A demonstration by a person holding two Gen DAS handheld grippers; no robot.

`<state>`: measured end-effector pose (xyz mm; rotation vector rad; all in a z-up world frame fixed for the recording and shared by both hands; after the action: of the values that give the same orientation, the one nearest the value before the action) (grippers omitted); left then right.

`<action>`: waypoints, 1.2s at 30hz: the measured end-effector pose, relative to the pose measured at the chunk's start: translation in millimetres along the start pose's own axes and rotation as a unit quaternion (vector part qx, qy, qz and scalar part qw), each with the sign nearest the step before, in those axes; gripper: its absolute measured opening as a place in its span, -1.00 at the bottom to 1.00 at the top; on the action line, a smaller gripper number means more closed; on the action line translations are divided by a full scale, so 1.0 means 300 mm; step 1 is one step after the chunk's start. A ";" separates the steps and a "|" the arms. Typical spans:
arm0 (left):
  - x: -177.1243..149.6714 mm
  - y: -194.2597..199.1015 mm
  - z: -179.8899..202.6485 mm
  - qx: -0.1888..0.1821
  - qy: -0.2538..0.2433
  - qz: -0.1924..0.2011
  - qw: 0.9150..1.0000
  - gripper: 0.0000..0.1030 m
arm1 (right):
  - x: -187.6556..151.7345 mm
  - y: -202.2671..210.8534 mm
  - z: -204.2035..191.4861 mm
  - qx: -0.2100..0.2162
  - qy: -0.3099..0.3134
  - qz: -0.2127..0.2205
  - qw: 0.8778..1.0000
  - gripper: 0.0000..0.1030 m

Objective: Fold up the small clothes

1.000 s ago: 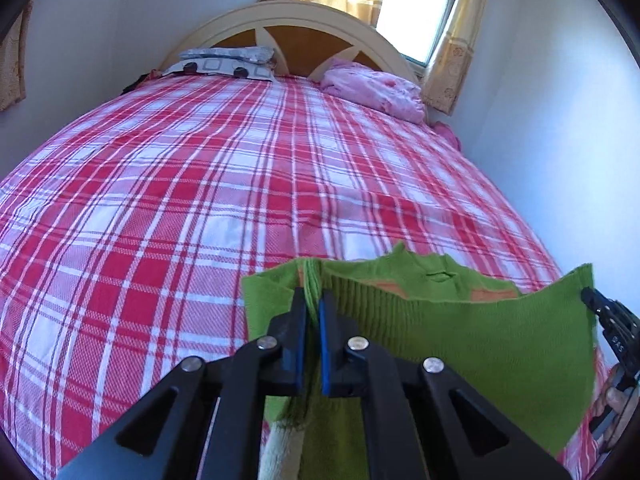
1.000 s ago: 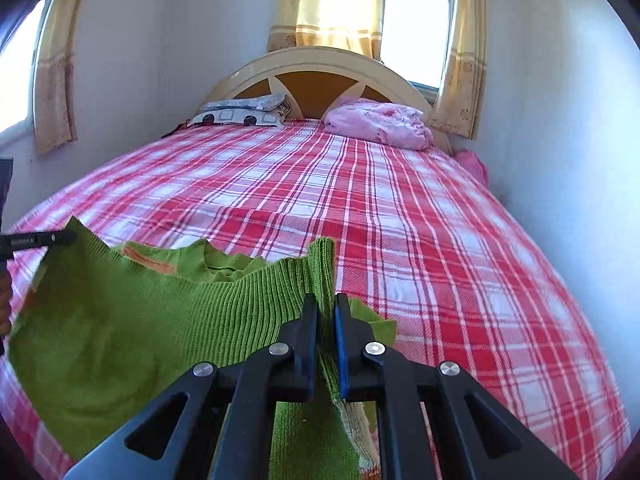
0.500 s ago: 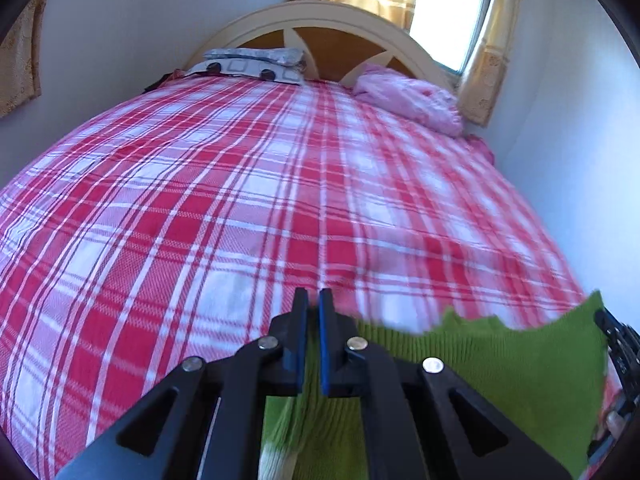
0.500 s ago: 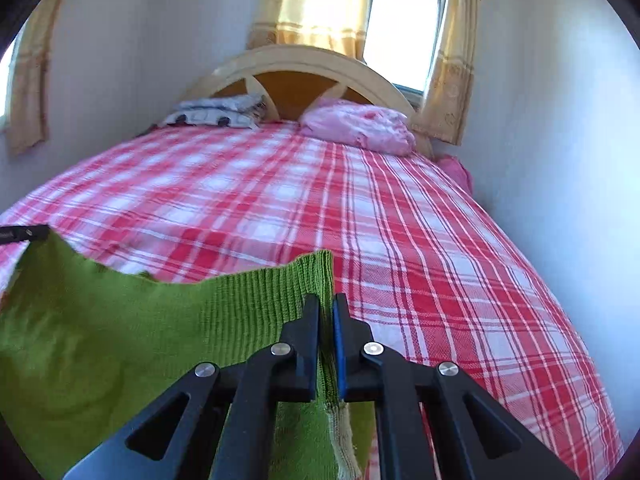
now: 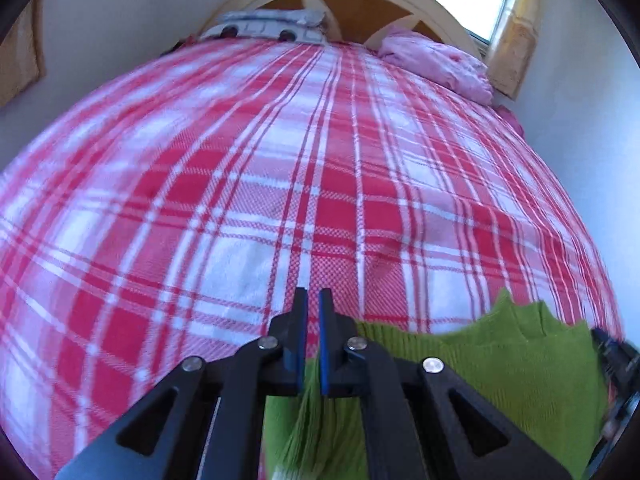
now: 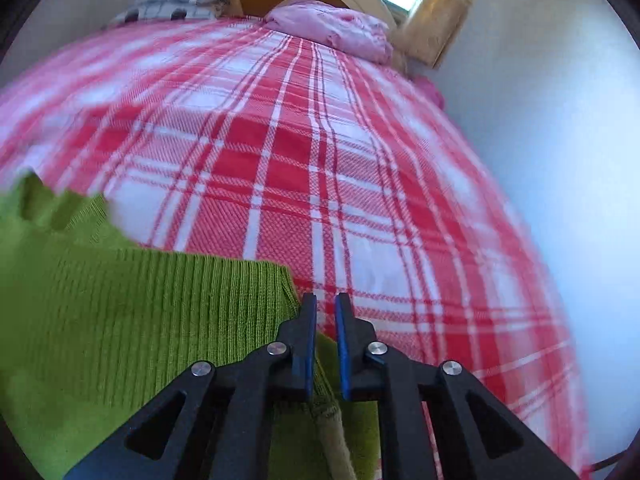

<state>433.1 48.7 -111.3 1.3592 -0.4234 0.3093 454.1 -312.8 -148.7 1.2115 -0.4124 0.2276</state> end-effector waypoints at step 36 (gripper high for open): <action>-0.651 0.269 0.038 0.024 -0.085 0.010 0.996 0.39 | -0.856 0.474 0.101 0.151 -0.005 0.032 0.988 -0.73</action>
<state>222.6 58.3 -129.9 1.4354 -0.5747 0.2216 161.6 -280.4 -127.0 1.4977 -0.4363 0.3475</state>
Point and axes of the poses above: each gripper's, at about its wrist camera, not at the fingertips, and y roughly against the way its jaws point, z to its right, x to its top, the point moved 5 cm from there along -y, roughly the way its jaws point, and after that the axes turned 14 degrees about -z, right-handed, at the moved point
